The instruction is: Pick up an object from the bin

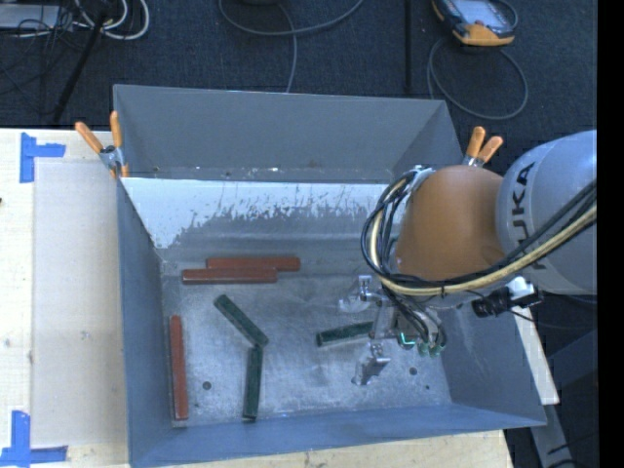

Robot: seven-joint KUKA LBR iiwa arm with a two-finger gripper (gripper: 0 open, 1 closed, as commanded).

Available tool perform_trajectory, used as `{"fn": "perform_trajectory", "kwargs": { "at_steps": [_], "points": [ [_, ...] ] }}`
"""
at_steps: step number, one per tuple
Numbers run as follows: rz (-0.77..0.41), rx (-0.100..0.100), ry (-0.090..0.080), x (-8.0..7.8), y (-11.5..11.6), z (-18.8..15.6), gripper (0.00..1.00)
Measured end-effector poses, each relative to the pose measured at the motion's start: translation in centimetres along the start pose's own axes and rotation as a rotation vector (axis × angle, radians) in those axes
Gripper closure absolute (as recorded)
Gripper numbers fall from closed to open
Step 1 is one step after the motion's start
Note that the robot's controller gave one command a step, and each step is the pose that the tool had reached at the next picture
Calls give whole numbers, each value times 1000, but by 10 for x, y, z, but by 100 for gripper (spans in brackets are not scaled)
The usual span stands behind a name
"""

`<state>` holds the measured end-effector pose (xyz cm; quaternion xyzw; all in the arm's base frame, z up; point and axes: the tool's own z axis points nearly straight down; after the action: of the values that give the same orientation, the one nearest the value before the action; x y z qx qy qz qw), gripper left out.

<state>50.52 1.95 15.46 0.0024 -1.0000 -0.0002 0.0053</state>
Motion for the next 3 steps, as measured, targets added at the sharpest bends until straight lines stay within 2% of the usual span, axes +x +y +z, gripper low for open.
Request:
{"fn": "perform_trajectory", "kwargs": {
  "at_steps": [1, 2, 3],
  "points": [
    [1, 0, -8, -2, 0, -4, 0],
    [85, -1, -13, -21, -18, 54, 0],
    [76, 0, -4, -33, -24, 82, 0]
  ]
}}
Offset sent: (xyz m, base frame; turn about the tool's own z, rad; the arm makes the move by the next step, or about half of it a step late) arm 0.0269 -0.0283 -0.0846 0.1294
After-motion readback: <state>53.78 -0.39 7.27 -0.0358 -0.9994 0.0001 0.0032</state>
